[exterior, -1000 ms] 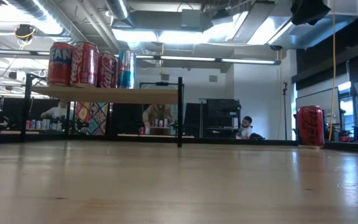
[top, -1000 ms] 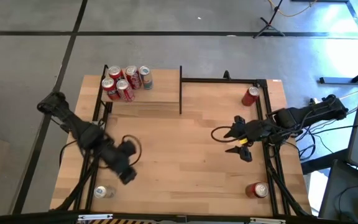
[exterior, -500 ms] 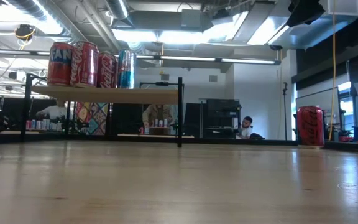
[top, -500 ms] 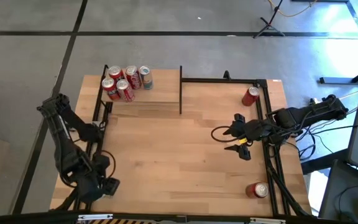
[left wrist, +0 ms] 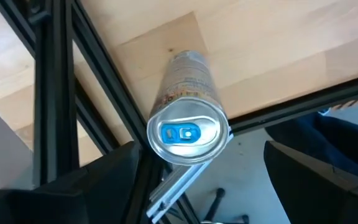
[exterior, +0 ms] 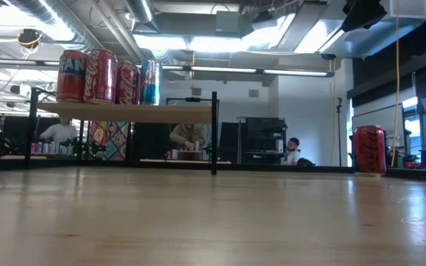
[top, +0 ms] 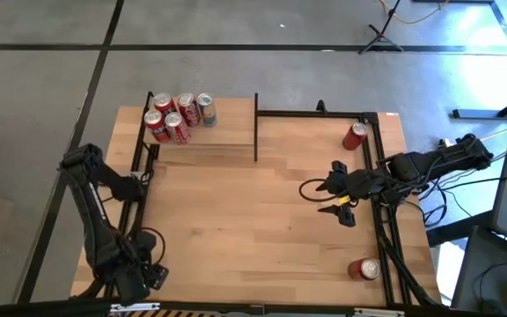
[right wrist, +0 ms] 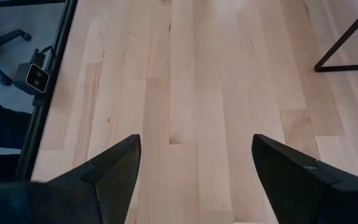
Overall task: Place canned beverage on shelf
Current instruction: Put the blue soda can on the shelf aligned with the other blue soda can
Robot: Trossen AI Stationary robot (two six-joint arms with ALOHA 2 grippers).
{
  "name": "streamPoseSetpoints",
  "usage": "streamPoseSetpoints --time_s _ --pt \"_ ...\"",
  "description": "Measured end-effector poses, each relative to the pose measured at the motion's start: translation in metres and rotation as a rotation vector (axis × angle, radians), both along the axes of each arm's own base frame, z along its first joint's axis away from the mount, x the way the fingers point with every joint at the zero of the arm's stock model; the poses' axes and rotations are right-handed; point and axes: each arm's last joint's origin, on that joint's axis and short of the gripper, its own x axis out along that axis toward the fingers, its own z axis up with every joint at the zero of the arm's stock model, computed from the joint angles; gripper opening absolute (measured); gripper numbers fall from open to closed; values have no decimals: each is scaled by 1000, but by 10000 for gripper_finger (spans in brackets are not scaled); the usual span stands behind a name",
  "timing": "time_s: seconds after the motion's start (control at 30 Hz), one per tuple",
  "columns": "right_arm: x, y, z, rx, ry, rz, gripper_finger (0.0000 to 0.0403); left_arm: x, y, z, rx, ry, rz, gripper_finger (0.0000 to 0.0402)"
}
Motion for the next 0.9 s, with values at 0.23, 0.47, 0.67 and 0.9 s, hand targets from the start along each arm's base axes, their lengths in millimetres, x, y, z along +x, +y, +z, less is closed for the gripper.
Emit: streamPoseSetpoints --time_s 0.23,0.47,0.67,0.9 --pt "0 0 0 0 0 0 294 -6 -6 -8 31 13 -3 335" --pt "0 0 0 0 1 0 294 -5 -9 -25 22 -21 -5 335" --pt "0 0 0 -2 6 0 294 -7 -10 -40 15 -22 -35 334" --pt "0 0 0 -2 6 0 294 -8 -8 -46 26 -32 -129 280"
